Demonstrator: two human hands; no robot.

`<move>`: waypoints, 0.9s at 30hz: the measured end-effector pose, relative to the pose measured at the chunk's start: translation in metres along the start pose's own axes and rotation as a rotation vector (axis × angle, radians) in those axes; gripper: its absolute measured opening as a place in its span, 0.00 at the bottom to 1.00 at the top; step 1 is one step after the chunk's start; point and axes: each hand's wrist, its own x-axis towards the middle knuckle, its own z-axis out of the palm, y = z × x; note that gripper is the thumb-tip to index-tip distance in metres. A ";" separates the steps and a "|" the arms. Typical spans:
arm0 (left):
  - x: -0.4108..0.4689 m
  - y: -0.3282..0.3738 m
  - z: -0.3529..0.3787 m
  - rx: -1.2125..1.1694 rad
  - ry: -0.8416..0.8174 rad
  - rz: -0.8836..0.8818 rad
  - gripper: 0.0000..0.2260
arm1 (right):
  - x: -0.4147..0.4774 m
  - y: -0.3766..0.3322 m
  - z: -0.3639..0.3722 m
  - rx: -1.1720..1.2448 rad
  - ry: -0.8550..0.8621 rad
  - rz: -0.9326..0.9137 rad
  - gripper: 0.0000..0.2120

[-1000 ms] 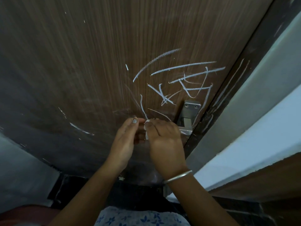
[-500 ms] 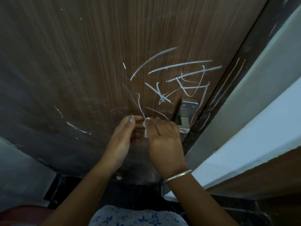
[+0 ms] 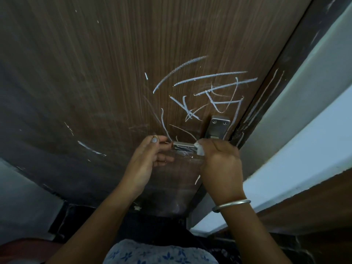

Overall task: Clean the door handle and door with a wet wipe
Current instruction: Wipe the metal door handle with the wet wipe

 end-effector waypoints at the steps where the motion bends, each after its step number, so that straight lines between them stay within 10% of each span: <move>1: -0.001 0.000 0.000 -0.004 0.001 0.002 0.17 | 0.000 -0.005 0.001 -0.006 0.000 -0.013 0.06; 14: -0.007 0.001 0.005 -0.044 0.108 0.006 0.08 | 0.017 -0.056 0.014 -0.157 -0.083 -0.299 0.14; 27: -0.017 0.014 -0.008 0.196 0.195 0.127 0.08 | -0.022 -0.058 0.028 -0.032 0.182 -0.393 0.11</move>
